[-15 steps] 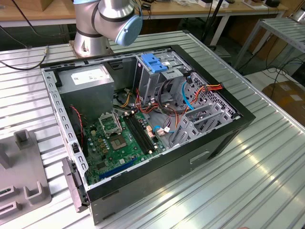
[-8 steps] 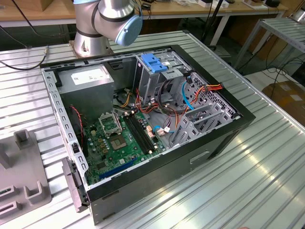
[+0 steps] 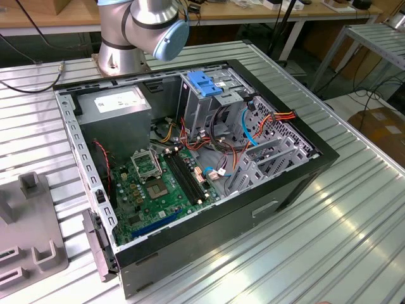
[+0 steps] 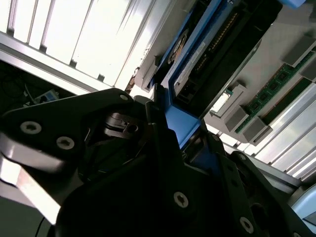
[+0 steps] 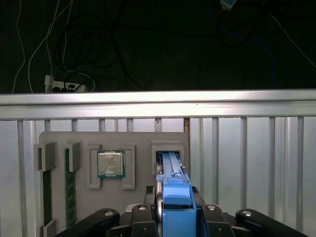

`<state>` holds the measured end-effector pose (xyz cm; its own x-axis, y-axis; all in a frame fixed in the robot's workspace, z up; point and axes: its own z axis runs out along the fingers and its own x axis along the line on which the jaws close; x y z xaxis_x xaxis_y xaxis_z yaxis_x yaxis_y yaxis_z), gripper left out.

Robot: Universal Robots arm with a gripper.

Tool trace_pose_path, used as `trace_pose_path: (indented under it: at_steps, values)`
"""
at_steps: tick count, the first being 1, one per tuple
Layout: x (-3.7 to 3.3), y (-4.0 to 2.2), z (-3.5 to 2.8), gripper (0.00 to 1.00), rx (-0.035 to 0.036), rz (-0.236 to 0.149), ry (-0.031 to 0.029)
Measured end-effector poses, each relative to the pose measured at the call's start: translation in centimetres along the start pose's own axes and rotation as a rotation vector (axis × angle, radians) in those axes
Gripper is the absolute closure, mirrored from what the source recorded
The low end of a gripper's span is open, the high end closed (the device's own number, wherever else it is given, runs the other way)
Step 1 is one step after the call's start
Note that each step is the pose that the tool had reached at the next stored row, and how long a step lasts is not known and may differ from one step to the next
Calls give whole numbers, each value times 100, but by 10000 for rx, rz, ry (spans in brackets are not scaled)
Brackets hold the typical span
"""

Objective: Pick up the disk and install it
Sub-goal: 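Pick up the disk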

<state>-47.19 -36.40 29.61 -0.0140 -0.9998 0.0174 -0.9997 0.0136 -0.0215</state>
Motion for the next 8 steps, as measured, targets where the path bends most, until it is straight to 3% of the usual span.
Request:
trace_pose_path:
  at_steps: [8]
  values:
    - [0,-2,-4,63,1,1,0]
